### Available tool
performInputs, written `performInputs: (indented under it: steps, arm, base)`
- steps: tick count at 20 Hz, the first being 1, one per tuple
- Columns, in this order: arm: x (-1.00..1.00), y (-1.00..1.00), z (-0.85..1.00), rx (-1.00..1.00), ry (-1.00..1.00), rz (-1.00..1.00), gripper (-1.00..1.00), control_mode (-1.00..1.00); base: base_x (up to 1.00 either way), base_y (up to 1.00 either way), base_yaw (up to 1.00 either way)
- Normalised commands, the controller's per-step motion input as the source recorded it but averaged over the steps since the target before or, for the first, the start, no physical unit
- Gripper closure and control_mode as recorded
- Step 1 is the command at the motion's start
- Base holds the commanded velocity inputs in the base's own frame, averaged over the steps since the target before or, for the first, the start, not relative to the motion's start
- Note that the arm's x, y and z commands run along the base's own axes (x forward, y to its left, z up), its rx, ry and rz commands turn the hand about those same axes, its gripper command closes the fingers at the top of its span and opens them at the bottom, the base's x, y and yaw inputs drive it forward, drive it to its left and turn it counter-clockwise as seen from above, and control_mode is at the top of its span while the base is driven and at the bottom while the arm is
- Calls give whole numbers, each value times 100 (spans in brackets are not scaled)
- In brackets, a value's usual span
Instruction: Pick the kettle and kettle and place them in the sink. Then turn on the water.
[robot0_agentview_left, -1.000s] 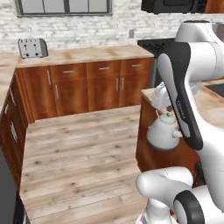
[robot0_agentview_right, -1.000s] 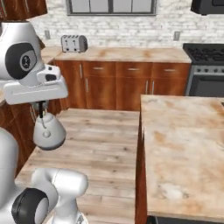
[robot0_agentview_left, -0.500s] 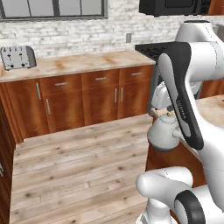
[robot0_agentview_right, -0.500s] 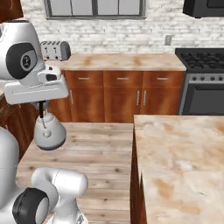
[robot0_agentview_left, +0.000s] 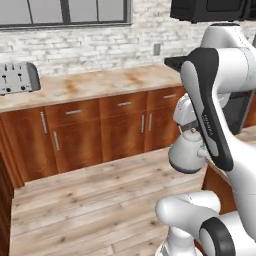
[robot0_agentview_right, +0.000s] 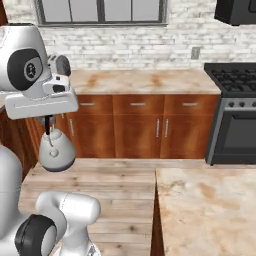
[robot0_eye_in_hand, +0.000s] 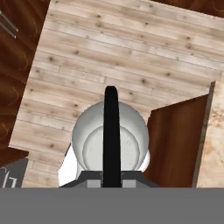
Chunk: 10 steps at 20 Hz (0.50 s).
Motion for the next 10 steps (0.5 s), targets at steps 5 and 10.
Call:
performInputs:
  steps: [5, 10]
  arm:
    - [0, 0, 0, 0, 0, 0, 100, 100]
    - [0, 0, 0, 0, 0, 0, 100, 100]
  base:
    - [100, 46, -5]
    - [100, 38, -8]
